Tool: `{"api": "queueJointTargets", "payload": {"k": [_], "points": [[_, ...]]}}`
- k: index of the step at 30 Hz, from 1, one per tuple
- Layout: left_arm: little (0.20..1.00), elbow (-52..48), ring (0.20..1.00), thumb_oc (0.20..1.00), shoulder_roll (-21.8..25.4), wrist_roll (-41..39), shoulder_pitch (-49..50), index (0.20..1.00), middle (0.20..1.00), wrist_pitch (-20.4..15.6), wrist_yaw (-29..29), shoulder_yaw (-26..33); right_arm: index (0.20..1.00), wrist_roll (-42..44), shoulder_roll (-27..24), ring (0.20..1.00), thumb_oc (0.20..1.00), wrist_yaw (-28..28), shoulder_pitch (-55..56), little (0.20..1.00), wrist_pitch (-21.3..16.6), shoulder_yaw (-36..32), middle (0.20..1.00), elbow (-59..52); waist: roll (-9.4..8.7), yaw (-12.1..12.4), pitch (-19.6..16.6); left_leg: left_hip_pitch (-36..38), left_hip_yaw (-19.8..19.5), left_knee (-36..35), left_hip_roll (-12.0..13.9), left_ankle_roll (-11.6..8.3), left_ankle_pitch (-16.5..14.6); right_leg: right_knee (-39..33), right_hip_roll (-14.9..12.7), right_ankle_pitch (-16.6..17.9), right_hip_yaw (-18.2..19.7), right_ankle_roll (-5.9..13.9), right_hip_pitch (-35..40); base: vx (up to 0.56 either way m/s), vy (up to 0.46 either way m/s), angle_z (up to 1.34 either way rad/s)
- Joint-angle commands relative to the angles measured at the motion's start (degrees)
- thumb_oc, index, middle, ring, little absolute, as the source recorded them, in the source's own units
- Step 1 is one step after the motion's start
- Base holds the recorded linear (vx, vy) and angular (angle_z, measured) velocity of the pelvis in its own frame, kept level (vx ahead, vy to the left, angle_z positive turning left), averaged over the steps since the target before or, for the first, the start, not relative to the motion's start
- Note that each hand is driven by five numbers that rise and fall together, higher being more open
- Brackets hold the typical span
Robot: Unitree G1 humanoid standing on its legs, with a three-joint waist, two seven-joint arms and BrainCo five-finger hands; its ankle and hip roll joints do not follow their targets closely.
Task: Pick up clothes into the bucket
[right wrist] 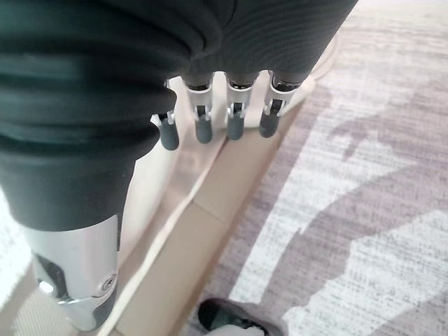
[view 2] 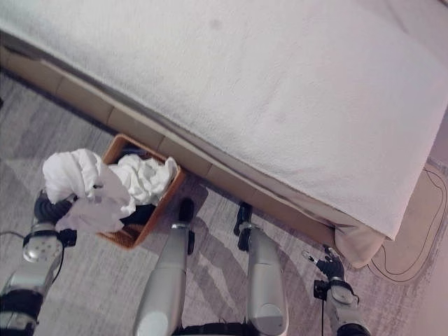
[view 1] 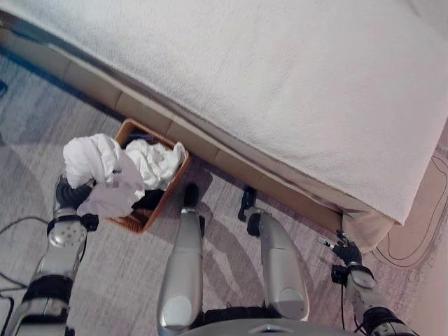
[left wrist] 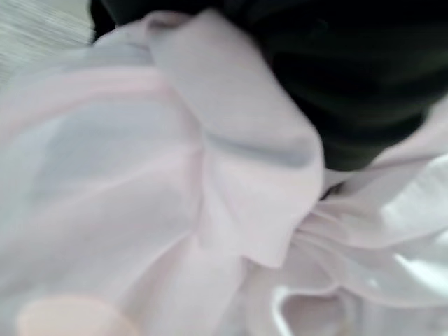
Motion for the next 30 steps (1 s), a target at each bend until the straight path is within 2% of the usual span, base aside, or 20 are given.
{"api": "queueJointTargets", "payload": {"k": [1,2,9,10,11,12,23,30], "points": [[0.2,1.25,0.2,0.2,4.42,0.87,-1.34,0.2,0.2,-1.32,2.84,1.33,1.0,2.75,-2.11,1.0,1.0,-2.34,1.5,1.0,-1.98,0.75,1.0,-0.36,-0.97,-0.61,-1.11,-2.37,1.75,4.05,-1.17,1.71,-2.0,4.5,-3.22,-2.08,2.7,2.52,1.24,0.05,0.028,0.13],[0.2,2.01,0.2,0.2,4.99,0.95,-1.53,0.2,0.2,-1.04,3.26,0.99,1.0,3.41,-2.58,1.0,1.0,-2.74,1.82,1.0,-2.26,1.1,1.0,-1.48,-1.38,-0.71,-1.11,-3.39,1.62,6.0,-1.01,1.7,-4.43,6.33,-2.73,-4.19,3.25,2.78,0.02,-0.01,0.024,0.15],[0.2,2.74,0.2,0.2,6.49,2.78,-2.33,0.2,0.2,0.42,5.63,0.12,1.0,4.8,-3.53,1.0,1.0,-4.02,1.62,1.0,-2.89,1.92,1.0,-2.63,-2.06,-1.47,-1.11,-10.71,1.06,9.23,-1.22,1.85,-4.93,9.15,-2.82,-4.93,3.16,2.63,-6.92,0.01,0.014,0.01],[1.0,3.07,1.0,1.0,6.61,3.7,-2.55,1.0,1.0,1.16,6.15,-0.07,1.0,4.8,-3.53,1.0,1.0,-4.18,1.66,1.0,-2.93,2.12,1.0,-3.02,-2.12,-1.58,-1.11,-11.21,1.03,9.36,-1.22,1.88,-4.87,9.2,-2.74,-4.92,3.15,2.63,-7.39,0.02,0.009,-0.26],[1.0,3.07,1.0,1.0,6.61,3.71,-2.59,1.0,1.0,1.18,6.17,-0.09,1.0,4.79,-3.52,1.0,1.0,-4.19,1.66,1.0,-2.92,2.1,1.0,-3.04,-2.12,-1.57,-1.11,-11.25,1.03,9.38,-1.22,1.88,-4.88,9.22,-2.74,-4.92,3.16,2.63,-7.42,0.02,0.004,-0.04],[1.0,3.8,1.0,1.0,6.94,4.83,-3.67,1.0,1.0,2.7,5.74,-1.34,1.0,4.76,-3.72,1.0,1.0,-4.43,1.52,1.0,-2.4,2.48,1.0,-3.03,-2.16,-1.79,-1.11,-11.84,1.07,9.08,-1.16,1.85,-4.66,9.03,-2.75,-4.9,2.98,2.61,-7.97,0.01,0.001,0.28],[1.0,0.18,1.0,1.0,5.13,6.3,-3.41,1.0,1.0,3.75,6.22,-1.13,1.0,4.46,-4.05,1.0,1.0,-4.65,-0.28,1.0,-1.57,2.93,1.0,-3.02,-1.59,-2.14,-1.11,-9.77,1.77,4.26,-0.79,1.64,-3.24,4.99,-2.45,-3.78,3.11,2.69,-7.04,0.01,0.002,-0.01],[1.0,-0.81,1.0,1.0,0.68,5.55,-0.5,1.0,1.0,3.95,4.88,-0.74,1.0,3.52,-3.64,1.0,1.0,-4.68,-0.34,1.0,-0.71,2.06,1.0,-3.08,0.25,-1.91,-1.11,-4.68,2.35,0.26,-0.88,1.32,-2.12,2.85,-2.72,-3.51,3.37,2.66,-3.09,-0.01,-0.009,-0.05]]}}
